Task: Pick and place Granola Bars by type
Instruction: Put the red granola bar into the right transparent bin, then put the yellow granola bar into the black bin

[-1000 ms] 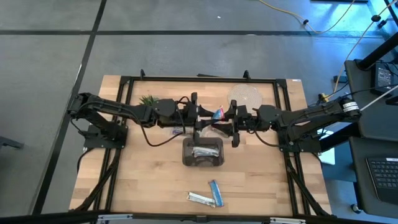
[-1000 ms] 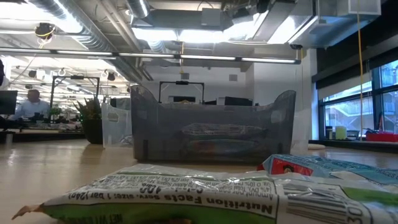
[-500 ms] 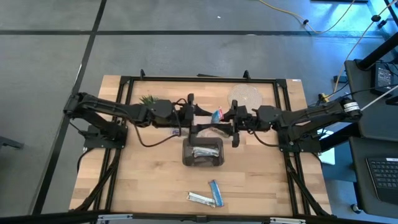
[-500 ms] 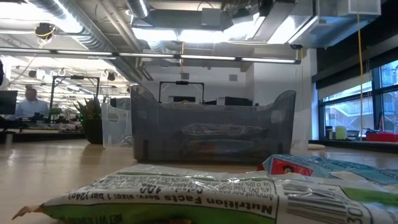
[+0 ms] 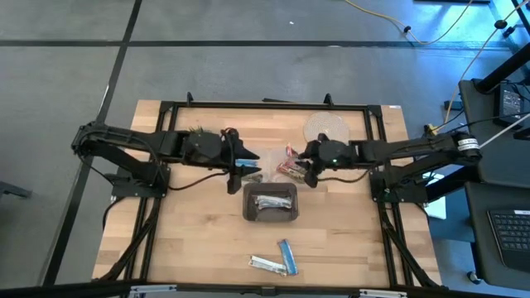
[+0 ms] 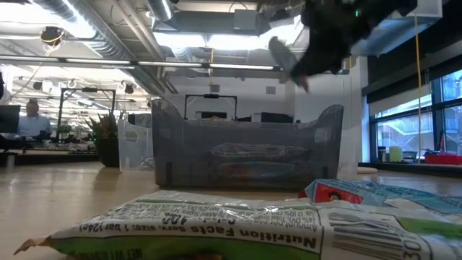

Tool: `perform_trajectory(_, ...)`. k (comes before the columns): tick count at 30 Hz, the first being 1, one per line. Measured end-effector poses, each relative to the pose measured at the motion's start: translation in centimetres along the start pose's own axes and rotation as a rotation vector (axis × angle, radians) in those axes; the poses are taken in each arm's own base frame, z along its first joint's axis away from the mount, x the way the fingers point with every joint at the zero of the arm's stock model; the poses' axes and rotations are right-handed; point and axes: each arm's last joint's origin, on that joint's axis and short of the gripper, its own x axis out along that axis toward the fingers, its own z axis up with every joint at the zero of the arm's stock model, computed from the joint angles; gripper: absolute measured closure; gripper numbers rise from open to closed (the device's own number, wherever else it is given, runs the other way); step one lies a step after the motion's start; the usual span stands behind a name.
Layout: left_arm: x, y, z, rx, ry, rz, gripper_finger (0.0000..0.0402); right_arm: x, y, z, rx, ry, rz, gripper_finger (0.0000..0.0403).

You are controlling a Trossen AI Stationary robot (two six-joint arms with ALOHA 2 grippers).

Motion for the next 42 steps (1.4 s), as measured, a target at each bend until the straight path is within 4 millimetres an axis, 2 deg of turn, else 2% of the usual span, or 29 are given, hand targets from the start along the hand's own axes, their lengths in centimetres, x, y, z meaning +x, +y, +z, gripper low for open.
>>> perform_trajectory(5, 1.1, -0.2, -0.6, -0.001, 0.047, 0.007, 0.0231, 1.9, -0.8, -1.5, -0.002, 0.147, -0.09, 0.0276)
perform_trajectory(13, 3.1, -0.6, -1.7, -0.001, 0.109, 0.012, 0.0231, 5.8, -0.7, -3.8, -0.067, 0.307, -0.131, 0.0276)
perform_trajectory(19, 4.2, -0.7, -2.3, -0.001, 0.143, 0.022, 0.0231, 7.1, -0.6, -4.8, -0.083, 0.362, -0.144, 0.0276)
perform_trajectory(24, 3.9, -0.6, -2.3, -0.004, 0.143, 0.021, 0.0231, 6.6, -0.6, -4.5, -0.084, 0.351, -0.141, 0.0276)
perform_trajectory(28, 3.4, -0.6, -1.8, -0.04, 0.117, 0.016, 0.0231, 5.3, -0.7, -3.6, -0.072, 0.344, -0.123, 0.0276)
perform_trajectory(34, 3.6, -0.7, -1.8, -0.137, 0.109, 0.011, 0.0231, 3.2, -0.1, -1.9, 0.006, 0.357, 0.09, 0.0276)
perform_trajectory(38, 3.8, -1.4, -1.5, -0.13, 0.07, -0.039, 0.0226, 2.3, 0.4, -1.6, 0.051, 0.352, 0.187, 0.0276)
perform_trajectory(42, 4.4, -3.0, -1.6, -0.03, 0.031, -0.109, 0.0204, 1.2, 1.4, -1.4, -0.013, 0.295, 0.169, 0.0276)
